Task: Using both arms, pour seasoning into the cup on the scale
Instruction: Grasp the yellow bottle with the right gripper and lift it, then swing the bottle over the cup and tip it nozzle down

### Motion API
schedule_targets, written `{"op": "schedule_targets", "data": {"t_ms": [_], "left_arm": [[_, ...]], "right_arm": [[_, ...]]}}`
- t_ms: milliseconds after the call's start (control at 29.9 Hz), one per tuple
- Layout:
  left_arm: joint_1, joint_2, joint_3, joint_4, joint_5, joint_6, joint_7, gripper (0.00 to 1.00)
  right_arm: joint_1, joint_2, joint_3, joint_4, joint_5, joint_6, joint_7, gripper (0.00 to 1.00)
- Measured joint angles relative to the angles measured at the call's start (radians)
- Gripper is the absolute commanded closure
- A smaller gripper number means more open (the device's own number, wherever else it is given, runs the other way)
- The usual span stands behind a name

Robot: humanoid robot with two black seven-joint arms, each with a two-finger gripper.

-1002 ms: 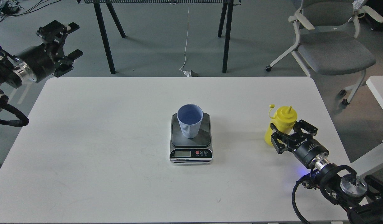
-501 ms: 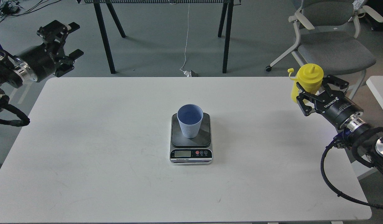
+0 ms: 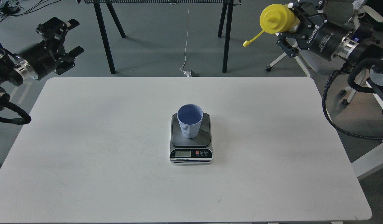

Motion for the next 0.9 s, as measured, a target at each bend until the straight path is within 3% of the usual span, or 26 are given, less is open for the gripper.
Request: {"op": "schedule_targets", "data": {"t_ms": [334, 902], "left_arm": [[0.0, 0.0, -0.009, 0.0, 0.0, 0.0, 0.0, 0.01], [0.008, -0.002, -0.009, 0.0, -0.004, 0.0, 0.0, 0.01]], "right_arm": [[0.21, 0.037, -0.238, 0.019, -0.401, -0.142, 0.007, 0.94], [0.305, 0.344, -0.475, -0.14, -0.765, -0.269, 0.023, 0.94]]}}
